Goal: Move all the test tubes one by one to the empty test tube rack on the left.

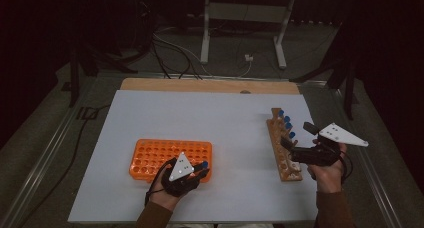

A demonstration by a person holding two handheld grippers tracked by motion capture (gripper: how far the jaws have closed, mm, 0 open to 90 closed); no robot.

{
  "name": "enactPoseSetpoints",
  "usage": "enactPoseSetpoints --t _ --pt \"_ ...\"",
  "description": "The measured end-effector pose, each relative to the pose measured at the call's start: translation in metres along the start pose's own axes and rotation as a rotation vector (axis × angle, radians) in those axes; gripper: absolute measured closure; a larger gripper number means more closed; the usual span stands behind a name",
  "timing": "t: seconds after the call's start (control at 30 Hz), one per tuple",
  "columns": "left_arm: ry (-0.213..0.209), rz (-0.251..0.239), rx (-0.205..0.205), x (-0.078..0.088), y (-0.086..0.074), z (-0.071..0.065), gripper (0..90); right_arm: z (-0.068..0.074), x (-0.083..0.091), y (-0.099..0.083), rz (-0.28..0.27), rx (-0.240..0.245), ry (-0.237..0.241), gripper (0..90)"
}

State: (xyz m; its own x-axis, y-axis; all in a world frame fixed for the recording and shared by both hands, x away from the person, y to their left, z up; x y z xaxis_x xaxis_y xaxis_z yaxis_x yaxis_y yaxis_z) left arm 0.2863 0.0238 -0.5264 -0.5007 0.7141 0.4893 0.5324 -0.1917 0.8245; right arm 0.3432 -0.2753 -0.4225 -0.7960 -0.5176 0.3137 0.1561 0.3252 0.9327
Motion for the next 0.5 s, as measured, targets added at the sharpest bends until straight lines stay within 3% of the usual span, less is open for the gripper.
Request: enactPoseSetpoints --t 0.17,0.27,0.5 --pt "-0.101 -0.034 0.046 0.006 0.007 -0.003 57.9 -0.01 -0.004 -0.012 0.048 -0.002 -0.03 0.6" --pt "-0.115 -0.062 0.065 0.01 0.011 -0.001 52.3 -0.013 -0.009 -0.02 0.072 -0.013 -0.024 0.6" --pt "-0.08 -0.13 0.075 0.02 0.021 0.004 21.9 -0.019 -0.016 -0.035 0.11 -0.023 -0.029 2.9"
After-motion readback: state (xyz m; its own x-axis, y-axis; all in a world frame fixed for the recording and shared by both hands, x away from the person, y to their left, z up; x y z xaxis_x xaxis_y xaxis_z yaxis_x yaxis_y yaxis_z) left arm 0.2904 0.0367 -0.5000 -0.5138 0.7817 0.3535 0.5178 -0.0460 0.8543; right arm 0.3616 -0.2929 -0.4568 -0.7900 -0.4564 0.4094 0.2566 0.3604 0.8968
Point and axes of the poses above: each handheld gripper's, and its own axes: x roughly backward along the jaws, y roughly out of its top, z roughly to its left, the point moved 8 cm from there along -x, roughly forward along the jaws, and after that the axes turned 15 degrees about x, right-handed, at the moved point
